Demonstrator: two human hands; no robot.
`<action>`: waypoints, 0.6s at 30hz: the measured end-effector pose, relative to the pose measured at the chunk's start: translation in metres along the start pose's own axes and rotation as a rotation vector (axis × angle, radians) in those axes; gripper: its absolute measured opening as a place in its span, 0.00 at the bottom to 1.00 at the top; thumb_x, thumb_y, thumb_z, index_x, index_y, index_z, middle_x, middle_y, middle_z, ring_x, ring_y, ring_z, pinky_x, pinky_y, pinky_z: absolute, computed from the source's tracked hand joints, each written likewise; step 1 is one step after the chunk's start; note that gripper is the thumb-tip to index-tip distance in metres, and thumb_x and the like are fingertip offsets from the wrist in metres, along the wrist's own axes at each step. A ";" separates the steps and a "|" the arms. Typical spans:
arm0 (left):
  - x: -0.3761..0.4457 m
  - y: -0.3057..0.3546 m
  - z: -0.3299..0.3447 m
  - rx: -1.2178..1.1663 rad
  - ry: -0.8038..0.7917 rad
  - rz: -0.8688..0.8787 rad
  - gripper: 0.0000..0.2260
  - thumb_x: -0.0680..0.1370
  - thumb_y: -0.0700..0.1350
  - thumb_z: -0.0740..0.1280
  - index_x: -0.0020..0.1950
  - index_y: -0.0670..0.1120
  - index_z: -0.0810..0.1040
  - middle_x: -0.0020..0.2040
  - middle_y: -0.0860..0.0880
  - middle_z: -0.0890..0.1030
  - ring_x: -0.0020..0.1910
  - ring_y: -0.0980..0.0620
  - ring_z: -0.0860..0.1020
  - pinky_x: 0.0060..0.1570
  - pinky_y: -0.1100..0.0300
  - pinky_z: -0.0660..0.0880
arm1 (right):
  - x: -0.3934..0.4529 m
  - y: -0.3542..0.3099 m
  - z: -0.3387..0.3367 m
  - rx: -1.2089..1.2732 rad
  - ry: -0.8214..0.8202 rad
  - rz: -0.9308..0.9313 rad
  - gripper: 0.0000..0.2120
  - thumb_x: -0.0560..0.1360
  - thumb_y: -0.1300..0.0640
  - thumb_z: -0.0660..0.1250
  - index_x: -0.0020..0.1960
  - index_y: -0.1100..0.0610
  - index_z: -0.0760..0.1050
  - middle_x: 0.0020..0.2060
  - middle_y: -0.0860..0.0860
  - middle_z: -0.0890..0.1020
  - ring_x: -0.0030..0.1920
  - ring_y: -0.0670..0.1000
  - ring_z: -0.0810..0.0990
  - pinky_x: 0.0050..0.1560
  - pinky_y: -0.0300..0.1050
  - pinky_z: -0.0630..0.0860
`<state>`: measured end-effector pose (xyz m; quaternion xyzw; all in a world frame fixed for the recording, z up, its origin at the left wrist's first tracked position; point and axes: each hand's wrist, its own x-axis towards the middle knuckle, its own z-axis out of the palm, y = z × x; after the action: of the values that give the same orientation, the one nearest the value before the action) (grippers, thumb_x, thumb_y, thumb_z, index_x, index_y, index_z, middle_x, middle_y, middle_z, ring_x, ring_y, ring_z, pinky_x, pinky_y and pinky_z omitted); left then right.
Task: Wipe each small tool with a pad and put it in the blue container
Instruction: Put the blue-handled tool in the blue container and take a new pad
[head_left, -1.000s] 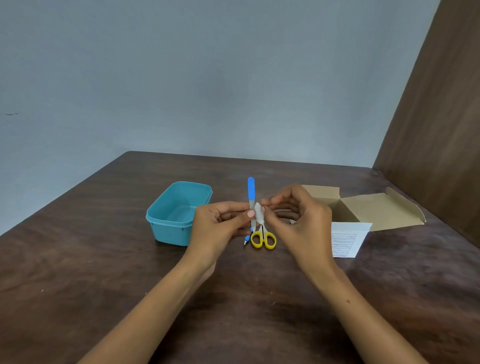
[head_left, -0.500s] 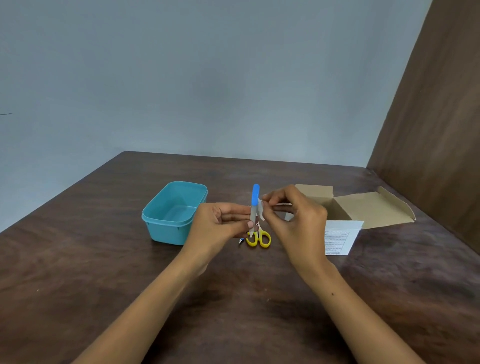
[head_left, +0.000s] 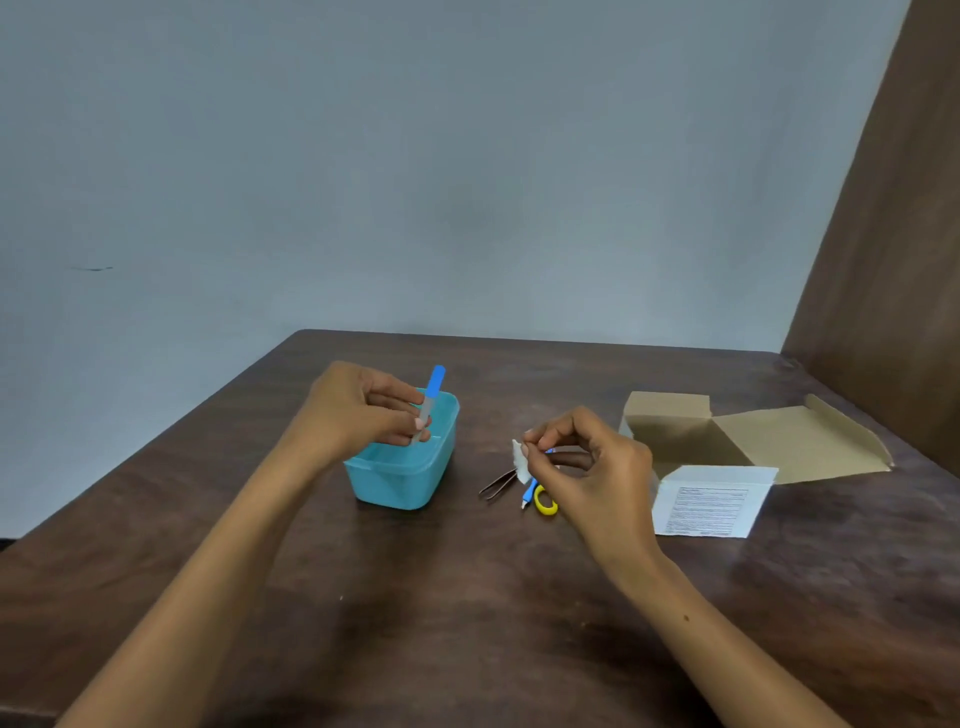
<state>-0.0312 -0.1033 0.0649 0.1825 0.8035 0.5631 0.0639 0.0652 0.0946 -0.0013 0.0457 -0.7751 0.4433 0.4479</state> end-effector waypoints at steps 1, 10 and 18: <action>0.001 -0.001 -0.005 0.046 -0.019 -0.027 0.11 0.69 0.29 0.72 0.50 0.34 0.81 0.41 0.38 0.84 0.36 0.50 0.85 0.36 0.64 0.81 | 0.000 0.000 0.002 0.003 -0.003 0.000 0.10 0.67 0.68 0.74 0.35 0.60 0.74 0.35 0.47 0.82 0.40 0.44 0.83 0.42 0.36 0.79; 0.018 -0.005 -0.009 0.320 -0.104 -0.120 0.09 0.68 0.30 0.73 0.48 0.37 0.82 0.37 0.42 0.85 0.35 0.49 0.84 0.39 0.62 0.81 | -0.002 0.007 0.005 -0.068 -0.054 -0.026 0.09 0.66 0.67 0.75 0.36 0.60 0.75 0.36 0.43 0.82 0.42 0.40 0.82 0.41 0.32 0.77; 0.031 -0.015 0.010 0.530 -0.053 -0.062 0.10 0.71 0.31 0.70 0.49 0.40 0.82 0.38 0.44 0.84 0.37 0.50 0.84 0.44 0.57 0.82 | -0.002 0.010 0.004 -0.092 -0.068 -0.007 0.07 0.67 0.66 0.75 0.37 0.61 0.76 0.36 0.45 0.83 0.43 0.39 0.82 0.41 0.31 0.78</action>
<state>-0.0598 -0.0878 0.0507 0.1830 0.9262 0.3256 0.0521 0.0593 0.0973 -0.0098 0.0430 -0.8094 0.4036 0.4244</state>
